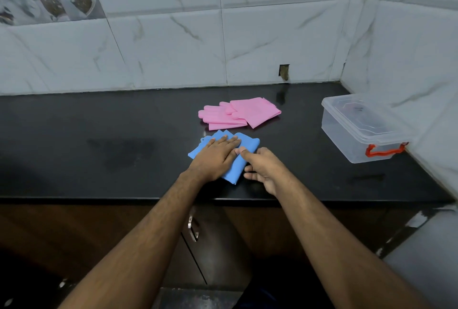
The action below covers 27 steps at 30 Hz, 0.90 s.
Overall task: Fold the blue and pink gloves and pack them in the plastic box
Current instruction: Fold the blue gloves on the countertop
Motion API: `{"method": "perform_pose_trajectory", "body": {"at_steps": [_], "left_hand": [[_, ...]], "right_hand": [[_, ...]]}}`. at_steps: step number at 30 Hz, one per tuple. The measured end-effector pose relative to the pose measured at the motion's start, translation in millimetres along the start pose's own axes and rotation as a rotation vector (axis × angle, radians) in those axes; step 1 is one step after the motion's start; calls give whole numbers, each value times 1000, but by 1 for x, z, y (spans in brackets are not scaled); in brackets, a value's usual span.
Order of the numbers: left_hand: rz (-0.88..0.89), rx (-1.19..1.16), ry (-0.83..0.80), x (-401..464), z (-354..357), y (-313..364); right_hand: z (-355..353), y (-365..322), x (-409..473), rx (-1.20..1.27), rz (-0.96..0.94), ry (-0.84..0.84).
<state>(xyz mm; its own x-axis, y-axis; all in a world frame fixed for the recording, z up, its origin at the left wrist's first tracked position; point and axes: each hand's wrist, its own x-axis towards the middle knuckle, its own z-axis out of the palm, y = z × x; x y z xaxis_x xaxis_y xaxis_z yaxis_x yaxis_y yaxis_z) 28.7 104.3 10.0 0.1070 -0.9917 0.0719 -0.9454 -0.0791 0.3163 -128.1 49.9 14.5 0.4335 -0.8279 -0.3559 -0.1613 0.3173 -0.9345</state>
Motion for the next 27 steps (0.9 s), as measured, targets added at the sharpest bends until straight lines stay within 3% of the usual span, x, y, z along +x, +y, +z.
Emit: {"method": "perform_pose_trajectory", "body": {"at_steps": [4, 10, 19, 27], "left_hand": [[-42, 42, 3, -9, -8, -13], [-65, 237, 110, -13, -25, -27], [-85, 124, 58, -15, -24, -28], [-25, 120, 142, -14, -14, -11]], "right_hand": [[26, 9, 11, 76, -82, 67], [51, 10, 12, 333, -41, -29], [48, 18, 6, 42, -154, 2], [21, 28, -4, -313, -430, 315]]}}
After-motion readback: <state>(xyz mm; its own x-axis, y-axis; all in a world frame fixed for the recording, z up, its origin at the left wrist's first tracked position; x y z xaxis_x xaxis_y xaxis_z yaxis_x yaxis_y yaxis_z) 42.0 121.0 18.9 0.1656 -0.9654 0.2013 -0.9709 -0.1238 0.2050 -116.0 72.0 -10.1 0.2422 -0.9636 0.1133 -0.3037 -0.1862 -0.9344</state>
